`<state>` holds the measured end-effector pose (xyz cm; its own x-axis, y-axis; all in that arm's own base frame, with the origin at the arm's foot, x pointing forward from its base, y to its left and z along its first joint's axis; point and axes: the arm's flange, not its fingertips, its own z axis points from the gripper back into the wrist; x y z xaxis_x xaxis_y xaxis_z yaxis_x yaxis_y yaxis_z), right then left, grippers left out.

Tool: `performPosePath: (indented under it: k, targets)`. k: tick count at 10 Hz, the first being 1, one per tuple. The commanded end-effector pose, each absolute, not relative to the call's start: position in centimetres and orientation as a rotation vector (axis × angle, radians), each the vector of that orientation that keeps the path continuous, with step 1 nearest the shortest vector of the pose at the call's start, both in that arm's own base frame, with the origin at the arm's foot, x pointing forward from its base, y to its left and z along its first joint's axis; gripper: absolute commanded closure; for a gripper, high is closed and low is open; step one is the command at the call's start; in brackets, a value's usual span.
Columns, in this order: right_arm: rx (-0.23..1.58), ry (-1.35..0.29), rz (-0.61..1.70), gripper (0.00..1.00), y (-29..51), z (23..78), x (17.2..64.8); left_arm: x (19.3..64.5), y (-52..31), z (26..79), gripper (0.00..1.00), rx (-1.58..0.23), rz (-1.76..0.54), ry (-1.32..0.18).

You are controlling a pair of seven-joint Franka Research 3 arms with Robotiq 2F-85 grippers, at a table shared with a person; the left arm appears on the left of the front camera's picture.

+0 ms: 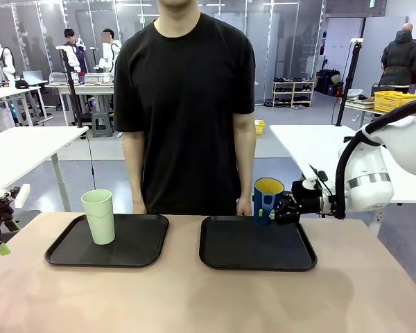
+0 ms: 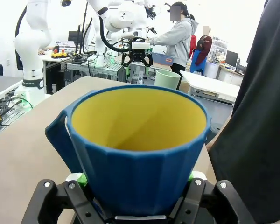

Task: Sort and store the cups by type.
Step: Pick up the Handle plastic cup and place it into the empty Flat Tray.

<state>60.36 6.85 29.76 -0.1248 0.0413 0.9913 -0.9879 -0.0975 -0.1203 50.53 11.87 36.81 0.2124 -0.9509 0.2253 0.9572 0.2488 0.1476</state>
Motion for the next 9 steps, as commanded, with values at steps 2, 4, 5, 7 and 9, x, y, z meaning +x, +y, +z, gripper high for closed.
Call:
performPosePath:
  k: [2,4,5,7,9]
  targets:
    - [1.169,-1.19,1.334,0.28,7.5,27.6,61.8,50.5,12.0,36.9,0.0,-0.026,-1.334,-0.32]
    - [1.154,-1.181,1.311,0.28,7.9,25.9,62.6,50.5,12.0,36.9,0.0,-0.026,-1.334,-0.32]
    - [1.134,-1.166,1.296,0.28,8.2,25.2,62.9,50.5,12.0,36.9,0.0,-0.026,-1.334,-0.32]
    - [1.122,-1.151,1.273,0.28,8.3,23.8,63.6,50.5,12.0,36.9,0.0,-0.026,-1.334,-0.32]
    - [1.136,-1.14,1.244,0.28,8.2,22.4,64.1,50.5,12.0,36.9,0.0,-0.026,-1.334,-0.32]
